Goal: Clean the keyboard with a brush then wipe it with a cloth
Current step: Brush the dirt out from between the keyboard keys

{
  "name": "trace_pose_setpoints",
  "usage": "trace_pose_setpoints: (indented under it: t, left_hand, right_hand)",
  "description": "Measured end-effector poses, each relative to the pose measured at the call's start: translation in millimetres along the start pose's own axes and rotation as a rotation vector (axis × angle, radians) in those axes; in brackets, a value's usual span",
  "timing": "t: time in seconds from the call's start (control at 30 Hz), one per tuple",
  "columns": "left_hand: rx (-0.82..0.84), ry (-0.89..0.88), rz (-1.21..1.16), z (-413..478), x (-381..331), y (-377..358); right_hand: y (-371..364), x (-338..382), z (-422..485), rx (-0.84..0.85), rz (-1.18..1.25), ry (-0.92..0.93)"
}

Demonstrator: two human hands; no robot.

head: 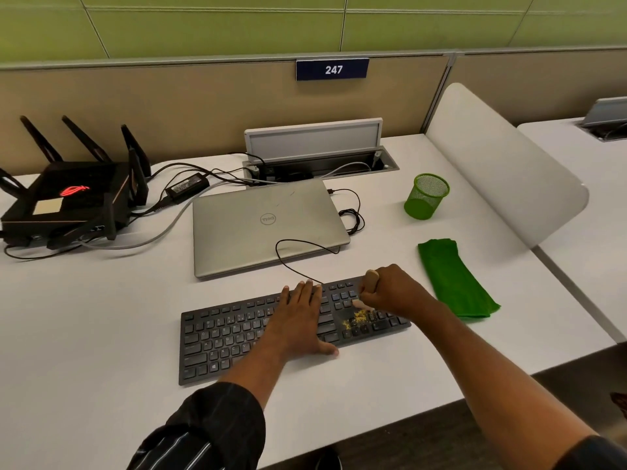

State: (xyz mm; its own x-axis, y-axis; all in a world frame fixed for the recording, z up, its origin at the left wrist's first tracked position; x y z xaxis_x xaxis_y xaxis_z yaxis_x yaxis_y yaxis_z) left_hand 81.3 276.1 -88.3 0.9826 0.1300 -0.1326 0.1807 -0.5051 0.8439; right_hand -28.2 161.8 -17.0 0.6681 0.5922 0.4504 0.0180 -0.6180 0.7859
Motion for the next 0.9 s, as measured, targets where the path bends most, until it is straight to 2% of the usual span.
trace_pose_setpoints:
  t: [0.2,0.47,0.7,0.9]
  left_hand:
    - [0.004,-0.011,0.004,-1,-5,1]
    - [0.025,-0.029,-0.002,3,-14,-2]
    - [0.009,-0.025,0.013,1,-19,1]
    - [0.013,-0.026,-0.004,-1,-17,-2]
  right_hand:
    - [20,-16,-4,-0.138,0.2,-0.028]
    - [-7,-5,-12,0.1,0.149,0.085]
    - [1,10,-11,0.018,0.161,0.152]
    - [-21,6,-10,0.166,0.059,0.121]
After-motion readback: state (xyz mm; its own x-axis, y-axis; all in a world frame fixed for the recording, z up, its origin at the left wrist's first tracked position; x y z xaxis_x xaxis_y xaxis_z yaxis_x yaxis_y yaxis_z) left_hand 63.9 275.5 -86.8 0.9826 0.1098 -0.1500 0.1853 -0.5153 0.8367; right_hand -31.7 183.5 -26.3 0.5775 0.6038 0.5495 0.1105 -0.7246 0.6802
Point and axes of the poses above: each hand's wrist, its own z-axis towards the middle knuckle, its own y-axis out of the back of the hand, x = y × z, the point moved 10 cm from there along z, towards the middle knuckle, and after that the axes turned 15 degrees about x, right-handed, at the moved point
